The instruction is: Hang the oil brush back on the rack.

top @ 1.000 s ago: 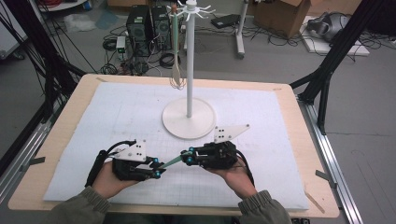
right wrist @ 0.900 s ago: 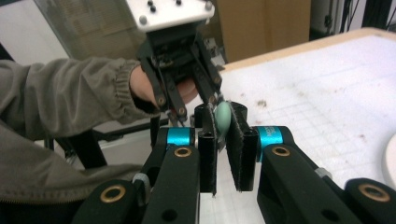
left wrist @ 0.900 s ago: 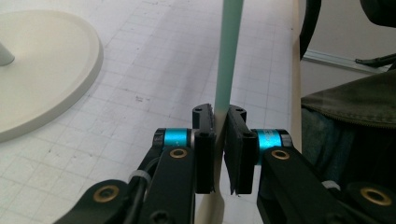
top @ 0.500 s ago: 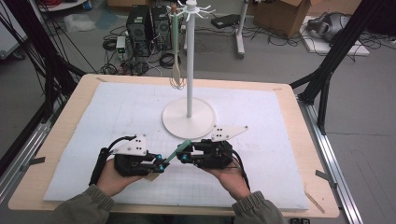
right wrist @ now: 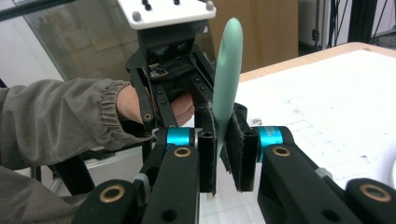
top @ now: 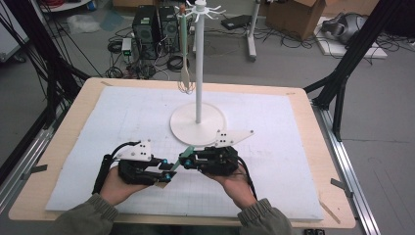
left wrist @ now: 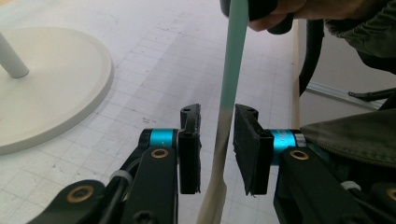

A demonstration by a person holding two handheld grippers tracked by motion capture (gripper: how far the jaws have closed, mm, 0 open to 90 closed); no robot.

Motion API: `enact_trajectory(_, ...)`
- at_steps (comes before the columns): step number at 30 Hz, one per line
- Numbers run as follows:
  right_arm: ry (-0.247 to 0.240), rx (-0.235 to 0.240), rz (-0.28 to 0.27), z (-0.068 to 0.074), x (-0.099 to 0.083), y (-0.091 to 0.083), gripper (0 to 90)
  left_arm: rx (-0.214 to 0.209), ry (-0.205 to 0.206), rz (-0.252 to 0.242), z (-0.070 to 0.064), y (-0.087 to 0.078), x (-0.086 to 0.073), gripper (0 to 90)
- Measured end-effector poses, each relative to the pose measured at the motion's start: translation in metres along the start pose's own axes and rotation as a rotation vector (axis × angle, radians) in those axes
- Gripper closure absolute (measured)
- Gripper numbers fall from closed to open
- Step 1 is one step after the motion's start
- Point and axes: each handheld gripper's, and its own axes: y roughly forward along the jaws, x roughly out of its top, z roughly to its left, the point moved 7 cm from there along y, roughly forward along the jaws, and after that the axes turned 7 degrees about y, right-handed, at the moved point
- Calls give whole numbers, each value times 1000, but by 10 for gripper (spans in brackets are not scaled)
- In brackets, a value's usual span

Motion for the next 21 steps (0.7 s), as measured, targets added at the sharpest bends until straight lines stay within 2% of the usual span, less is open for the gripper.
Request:
enact_trajectory(3,-26,-20,14,1,5,0,835,-2,-4,3,-1,1,-1,706)
enact_trajectory(5,-42,-28,39,2,6,1,835,-8,1,5,-1,1,-1,762)
enact_trajectory(7,-63,-41,64,4,7,3,834,-10,-3,1,0,1,-2,781)
enact_trajectory(8,-65,-37,63,4,8,4,834,-11,-5,-3,0,1,-2,811)
enact_trajectory(10,-75,-36,67,5,9,6,834,-14,-3,-5,0,2,-2,818)
enact_trajectory(14,-65,-27,61,4,10,8,831,-6,10,-1,-1,4,-1,840)
enact_trajectory(18,-63,-39,24,3,12,9,798,-15,-22,-32,-1,6,2,845)
enact_trajectory(21,-60,-42,17,2,10,11,772,-23,-46,-67,0,5,5,845)
